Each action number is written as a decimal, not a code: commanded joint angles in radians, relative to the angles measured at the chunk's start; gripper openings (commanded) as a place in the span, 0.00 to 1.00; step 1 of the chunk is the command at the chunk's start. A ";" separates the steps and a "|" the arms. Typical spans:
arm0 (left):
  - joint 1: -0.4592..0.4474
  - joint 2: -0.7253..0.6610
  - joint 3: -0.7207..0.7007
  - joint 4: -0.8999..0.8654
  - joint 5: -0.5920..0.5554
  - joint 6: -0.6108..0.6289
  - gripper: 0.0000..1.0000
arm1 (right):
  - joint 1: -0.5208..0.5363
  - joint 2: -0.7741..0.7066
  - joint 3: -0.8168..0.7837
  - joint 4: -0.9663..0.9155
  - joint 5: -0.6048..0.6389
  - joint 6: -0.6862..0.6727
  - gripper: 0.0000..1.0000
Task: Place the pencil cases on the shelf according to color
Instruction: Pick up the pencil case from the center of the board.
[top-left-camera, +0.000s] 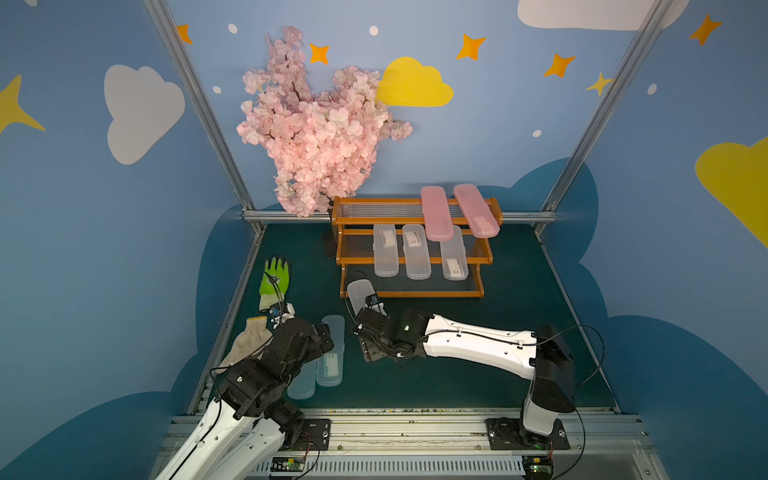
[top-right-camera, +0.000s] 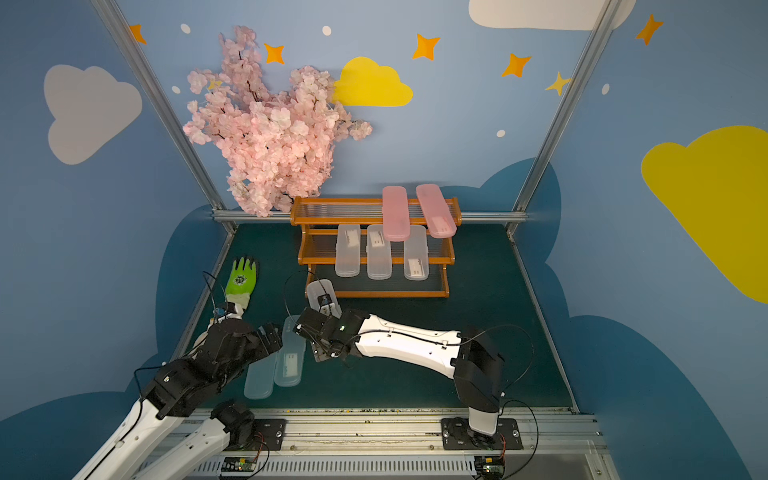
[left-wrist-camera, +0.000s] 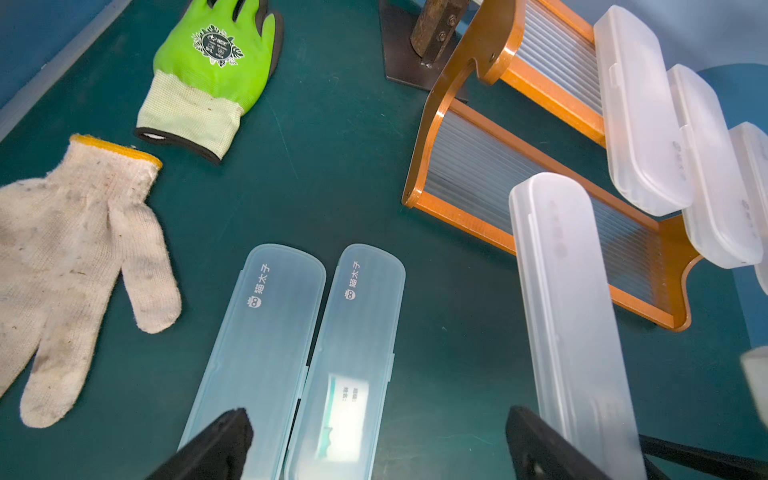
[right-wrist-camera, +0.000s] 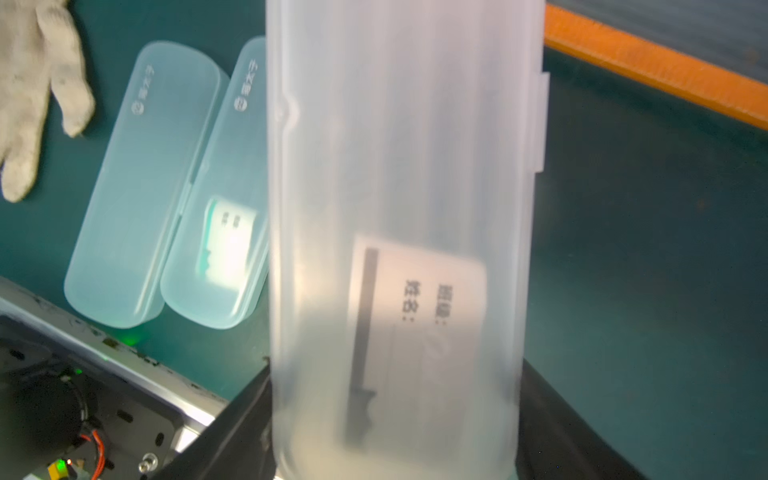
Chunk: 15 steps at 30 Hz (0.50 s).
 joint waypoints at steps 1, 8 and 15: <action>0.008 0.026 -0.004 0.043 -0.009 0.031 1.00 | -0.021 -0.009 0.065 -0.027 0.074 -0.029 0.72; 0.016 0.071 -0.023 0.104 -0.013 0.038 1.00 | -0.072 0.076 0.217 -0.023 0.108 -0.055 0.72; 0.017 0.088 -0.026 0.136 -0.030 0.063 1.00 | -0.141 0.190 0.379 -0.023 0.051 -0.033 0.72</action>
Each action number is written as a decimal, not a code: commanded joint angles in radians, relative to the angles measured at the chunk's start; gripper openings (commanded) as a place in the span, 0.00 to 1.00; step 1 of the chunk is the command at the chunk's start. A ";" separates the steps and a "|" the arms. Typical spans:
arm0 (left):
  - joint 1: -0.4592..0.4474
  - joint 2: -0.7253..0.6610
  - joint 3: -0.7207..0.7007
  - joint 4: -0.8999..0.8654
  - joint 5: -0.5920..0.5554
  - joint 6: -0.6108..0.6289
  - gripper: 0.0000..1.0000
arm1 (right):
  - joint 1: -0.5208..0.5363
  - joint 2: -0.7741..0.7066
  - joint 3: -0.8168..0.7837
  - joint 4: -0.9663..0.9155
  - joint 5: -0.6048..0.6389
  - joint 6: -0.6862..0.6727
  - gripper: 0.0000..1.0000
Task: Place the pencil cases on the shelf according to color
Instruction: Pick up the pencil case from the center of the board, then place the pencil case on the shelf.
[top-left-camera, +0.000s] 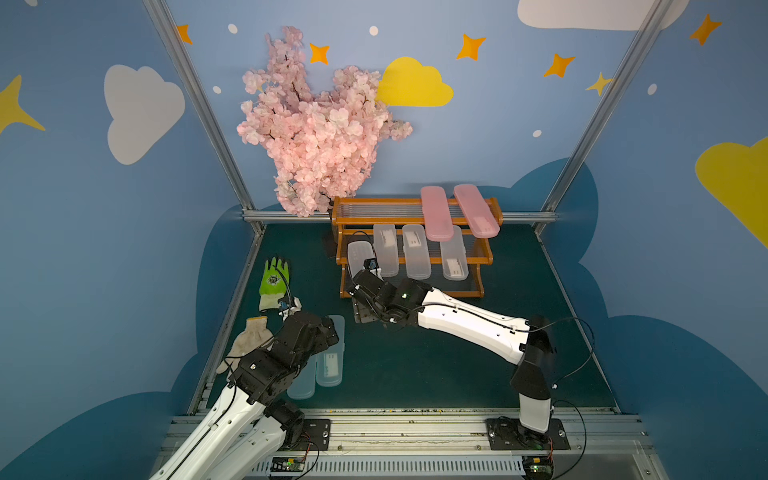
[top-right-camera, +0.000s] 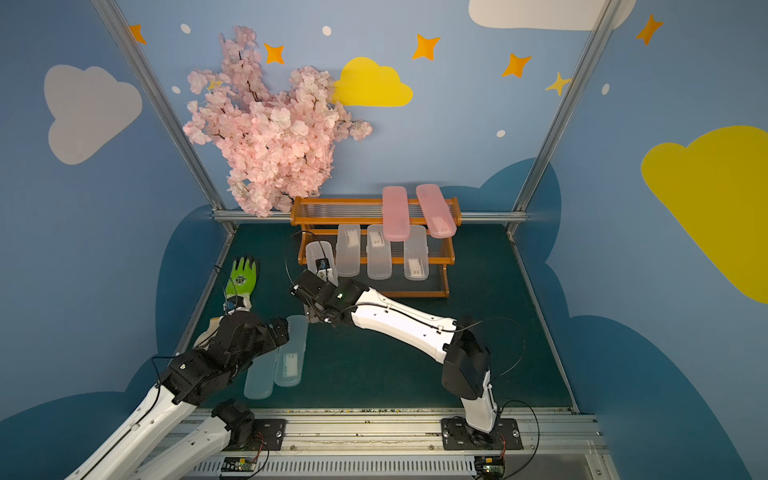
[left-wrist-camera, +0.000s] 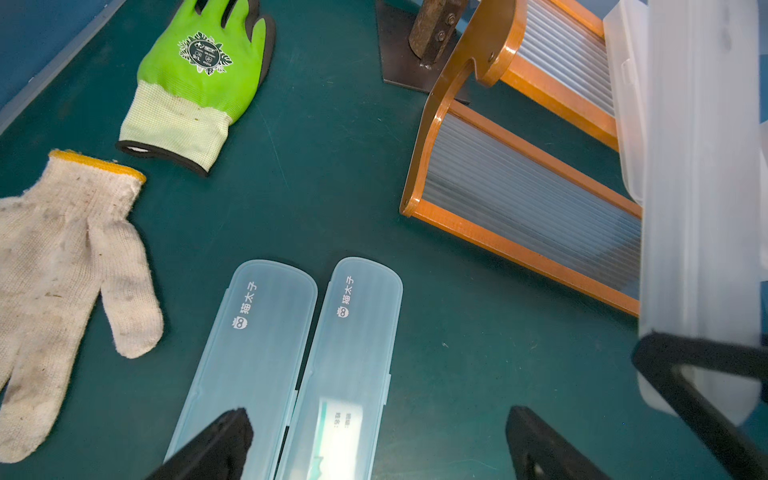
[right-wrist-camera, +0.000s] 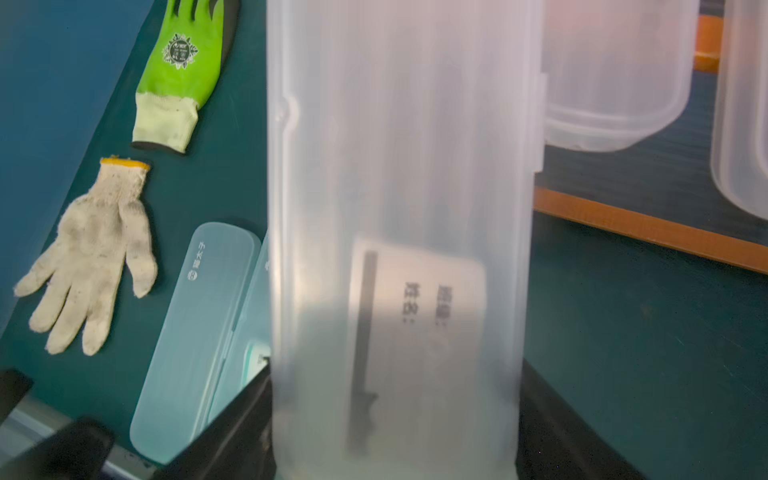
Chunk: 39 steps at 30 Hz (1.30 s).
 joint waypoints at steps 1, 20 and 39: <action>0.005 0.019 -0.001 0.040 -0.022 0.044 1.00 | -0.028 0.068 0.095 -0.002 -0.016 -0.003 0.72; 0.036 0.051 -0.022 0.075 0.074 0.075 1.00 | -0.157 0.394 0.574 -0.081 -0.119 -0.005 0.74; 0.039 0.032 -0.080 0.083 0.189 0.068 1.00 | -0.205 0.415 0.572 0.045 -0.227 0.033 0.92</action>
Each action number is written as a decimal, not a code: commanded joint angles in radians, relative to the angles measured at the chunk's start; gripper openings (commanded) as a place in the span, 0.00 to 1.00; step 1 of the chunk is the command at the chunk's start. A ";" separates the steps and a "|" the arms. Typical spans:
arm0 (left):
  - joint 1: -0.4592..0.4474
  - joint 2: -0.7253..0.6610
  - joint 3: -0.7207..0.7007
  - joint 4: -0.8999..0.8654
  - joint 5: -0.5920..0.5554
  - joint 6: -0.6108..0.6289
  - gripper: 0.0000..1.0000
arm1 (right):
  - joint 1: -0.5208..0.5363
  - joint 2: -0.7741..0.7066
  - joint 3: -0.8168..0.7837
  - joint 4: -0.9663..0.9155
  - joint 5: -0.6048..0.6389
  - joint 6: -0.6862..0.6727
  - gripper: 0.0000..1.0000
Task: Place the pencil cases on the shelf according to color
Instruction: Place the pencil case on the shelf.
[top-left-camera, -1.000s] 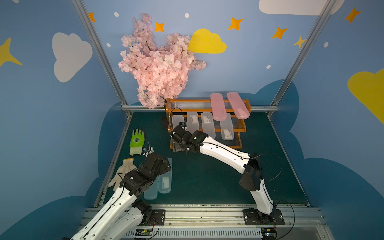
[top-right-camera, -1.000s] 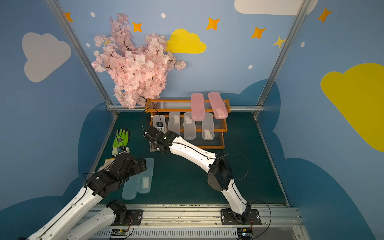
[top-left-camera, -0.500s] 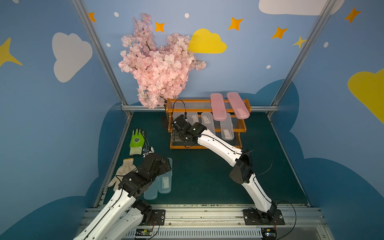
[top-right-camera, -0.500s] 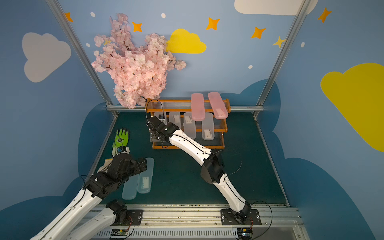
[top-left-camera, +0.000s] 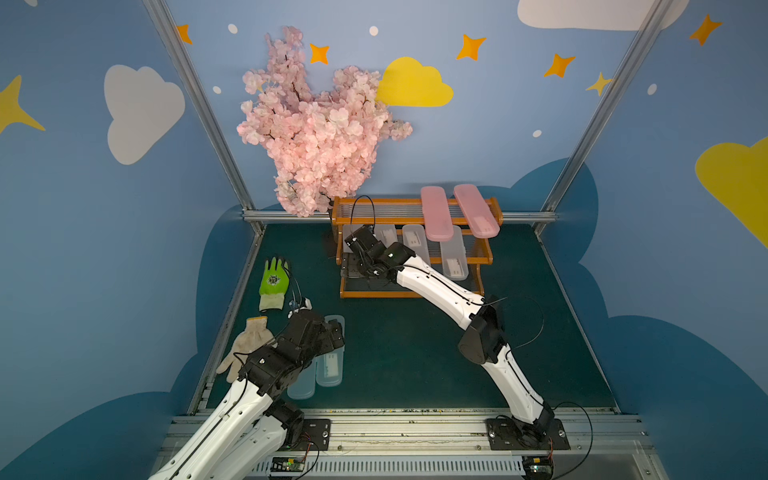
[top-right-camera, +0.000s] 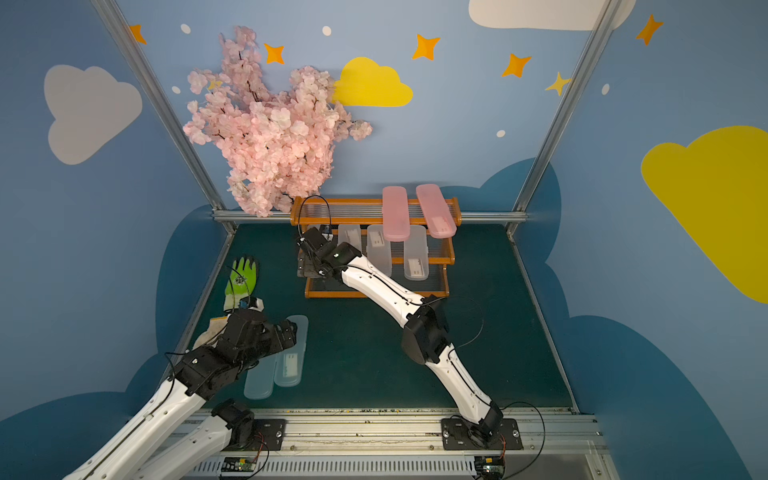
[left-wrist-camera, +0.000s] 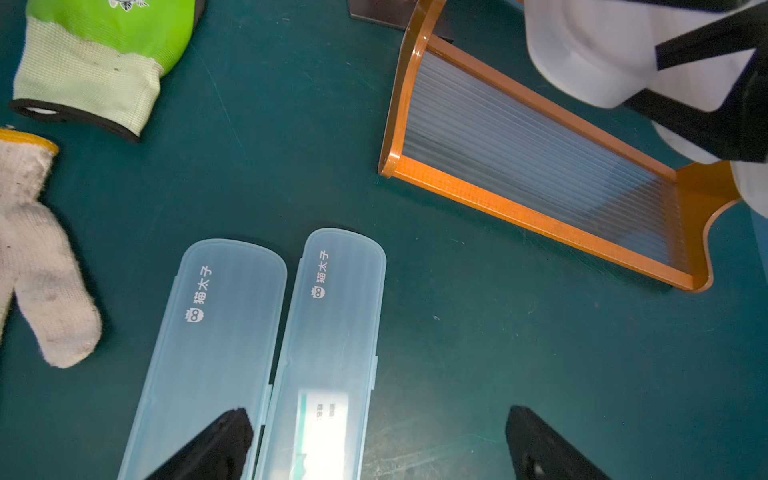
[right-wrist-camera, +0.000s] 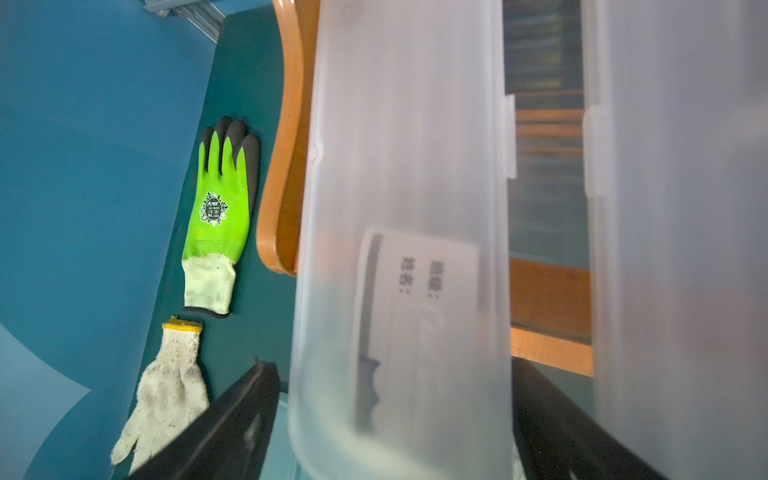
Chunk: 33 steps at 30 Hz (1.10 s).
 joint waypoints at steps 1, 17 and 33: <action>0.004 -0.007 -0.019 -0.004 0.046 0.002 1.00 | -0.003 0.002 0.017 0.029 -0.032 -0.001 0.93; 0.003 0.068 -0.032 -0.062 0.091 -0.103 1.00 | 0.083 -0.332 -0.293 0.091 0.047 -0.007 0.96; 0.001 0.143 -0.124 -0.030 0.082 -0.130 1.00 | 0.186 -0.945 -1.174 0.274 0.041 0.112 0.95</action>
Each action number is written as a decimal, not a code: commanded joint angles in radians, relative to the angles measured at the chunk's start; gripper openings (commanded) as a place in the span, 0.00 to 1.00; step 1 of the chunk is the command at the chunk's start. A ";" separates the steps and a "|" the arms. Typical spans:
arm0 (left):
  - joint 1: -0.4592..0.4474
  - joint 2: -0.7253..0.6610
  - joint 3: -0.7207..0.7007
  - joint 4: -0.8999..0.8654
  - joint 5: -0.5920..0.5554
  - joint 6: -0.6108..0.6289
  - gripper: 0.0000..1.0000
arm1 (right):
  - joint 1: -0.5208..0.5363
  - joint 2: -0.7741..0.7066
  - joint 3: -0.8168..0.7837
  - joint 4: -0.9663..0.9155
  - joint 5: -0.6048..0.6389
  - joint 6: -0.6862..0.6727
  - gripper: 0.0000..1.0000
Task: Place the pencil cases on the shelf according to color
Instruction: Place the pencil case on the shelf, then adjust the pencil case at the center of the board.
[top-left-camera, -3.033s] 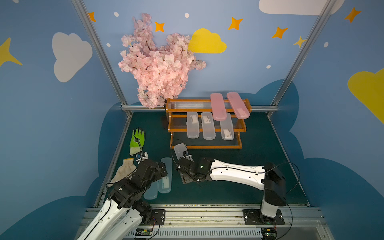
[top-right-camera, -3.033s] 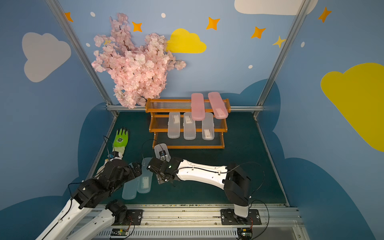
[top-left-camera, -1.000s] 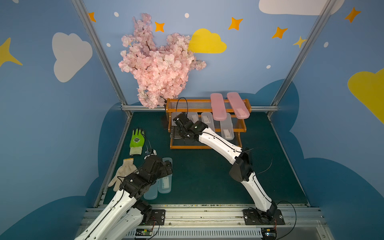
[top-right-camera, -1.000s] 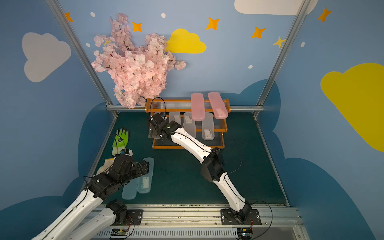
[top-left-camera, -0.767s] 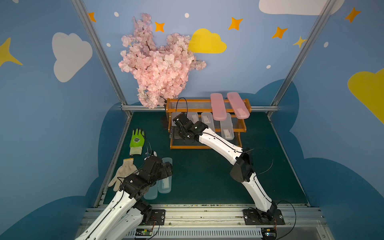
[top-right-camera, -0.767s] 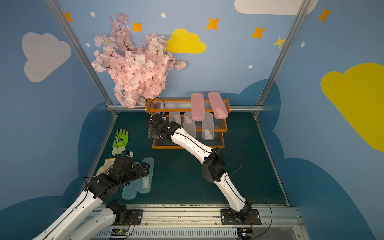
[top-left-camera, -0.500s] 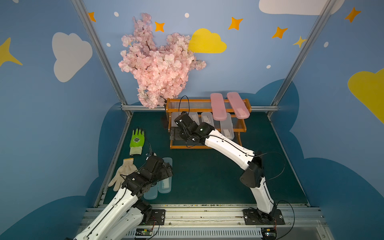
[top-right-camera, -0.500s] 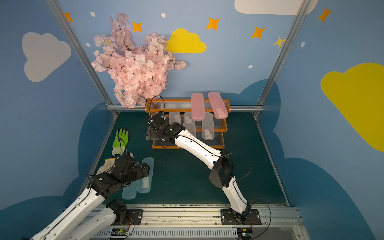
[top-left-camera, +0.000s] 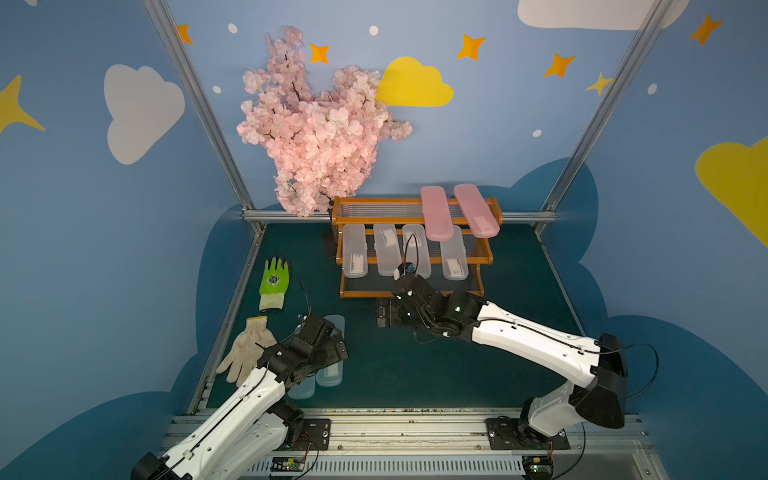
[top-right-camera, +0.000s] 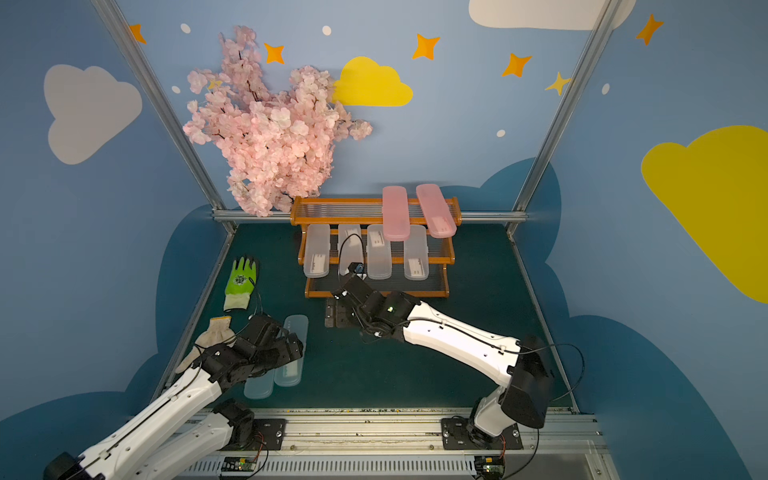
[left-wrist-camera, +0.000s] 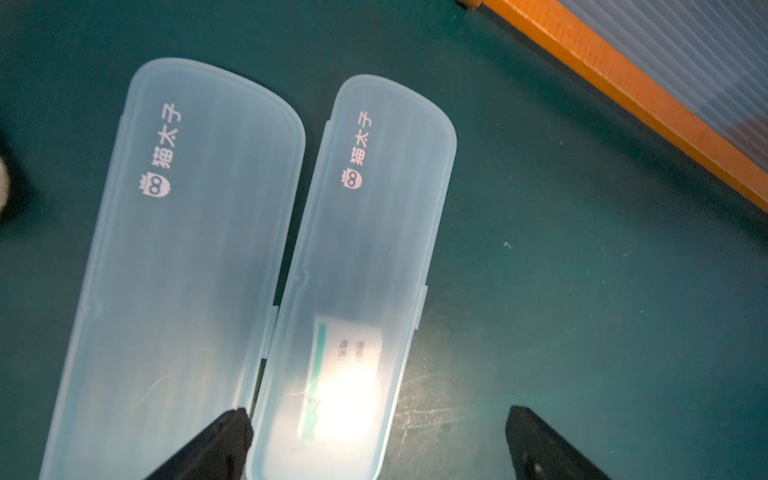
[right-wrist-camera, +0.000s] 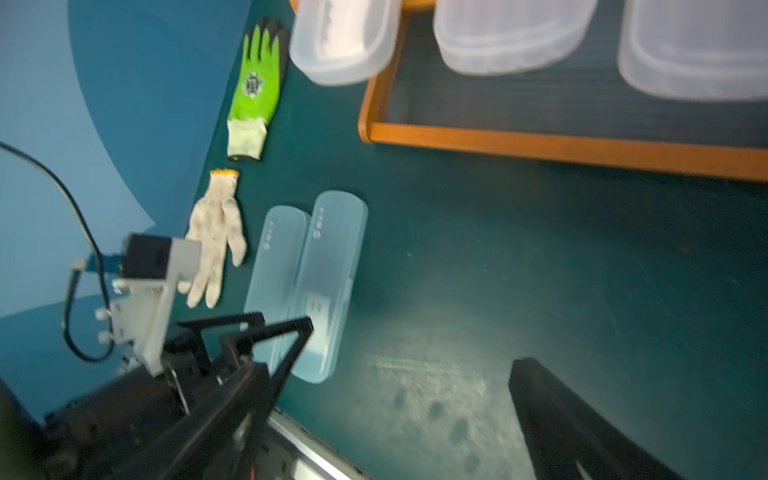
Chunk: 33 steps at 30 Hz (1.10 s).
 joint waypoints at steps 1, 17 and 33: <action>0.001 0.032 -0.015 -0.009 -0.020 -0.003 1.00 | 0.019 -0.089 -0.115 0.039 0.018 0.043 0.95; -0.126 0.345 0.016 0.151 -0.003 -0.065 1.00 | 0.045 -0.359 -0.529 -0.050 0.014 0.102 0.95; -0.384 0.509 0.271 0.036 -0.181 -0.159 1.00 | 0.045 -0.538 -0.603 -0.020 0.051 0.011 0.96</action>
